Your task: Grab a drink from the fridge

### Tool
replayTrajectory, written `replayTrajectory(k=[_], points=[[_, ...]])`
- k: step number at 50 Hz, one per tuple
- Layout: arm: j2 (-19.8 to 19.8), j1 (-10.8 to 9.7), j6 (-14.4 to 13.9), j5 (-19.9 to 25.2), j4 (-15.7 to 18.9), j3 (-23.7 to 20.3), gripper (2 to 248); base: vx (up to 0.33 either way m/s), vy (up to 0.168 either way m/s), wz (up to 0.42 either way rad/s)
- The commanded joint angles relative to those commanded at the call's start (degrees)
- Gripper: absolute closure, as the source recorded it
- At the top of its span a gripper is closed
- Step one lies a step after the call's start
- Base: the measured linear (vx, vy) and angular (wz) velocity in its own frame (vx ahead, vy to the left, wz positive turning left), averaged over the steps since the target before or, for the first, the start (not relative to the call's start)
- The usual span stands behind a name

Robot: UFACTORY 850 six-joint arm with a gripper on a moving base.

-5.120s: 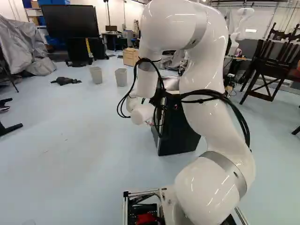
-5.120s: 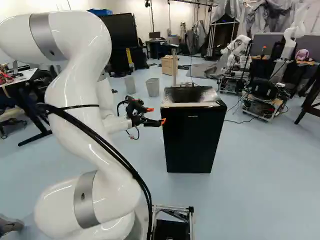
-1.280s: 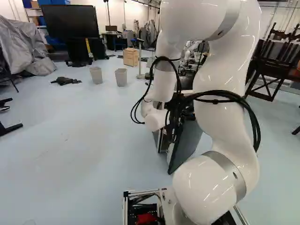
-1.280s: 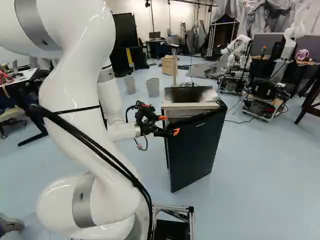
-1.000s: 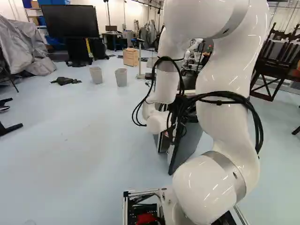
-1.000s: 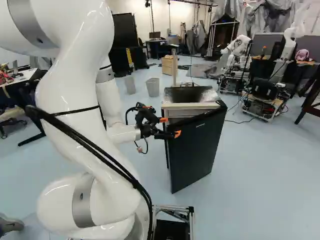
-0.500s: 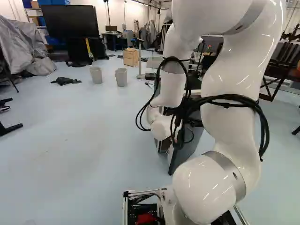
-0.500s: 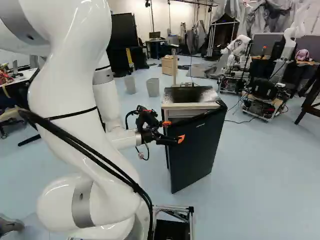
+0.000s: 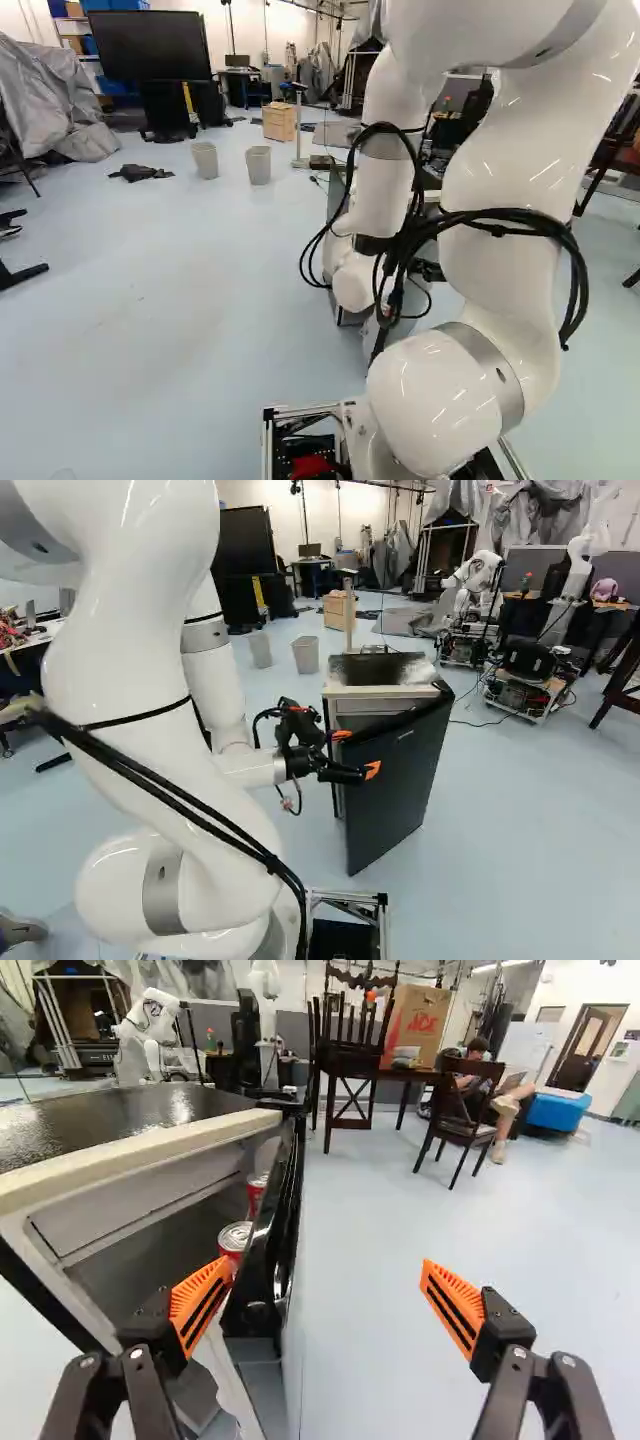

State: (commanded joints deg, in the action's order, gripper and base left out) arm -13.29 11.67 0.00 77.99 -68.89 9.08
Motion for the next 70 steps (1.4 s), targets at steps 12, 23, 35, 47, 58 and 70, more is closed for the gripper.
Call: replayTrajectory(k=[12, 23, 35, 47, 58, 70], points=[[1.08, -2.46, 0.0, 0.87, -0.43, -1.59, 3, 0.0, 0.0, 0.0], [1.49, -5.47, 0.0, 1.1, -0.58, -2.19, 3, 0.0, 0.0, 0.0], [1.41, -9.37, 0.0, 1.1, -0.58, -2.07, 3, 0.0, 0.0, 0.0], [0.99, -13.62, 0.0, 1.1, -0.58, -1.46, 3, 0.0, 0.0, 0.0], [0.36, -17.72, 0.0, 1.1, -0.82, -0.52, 3, 0.0, 0.0, 0.0], [-0.61, -22.32, 0.0, 1.1, -1.67, 0.94, 3, 0.0, 0.0, 0.0]])
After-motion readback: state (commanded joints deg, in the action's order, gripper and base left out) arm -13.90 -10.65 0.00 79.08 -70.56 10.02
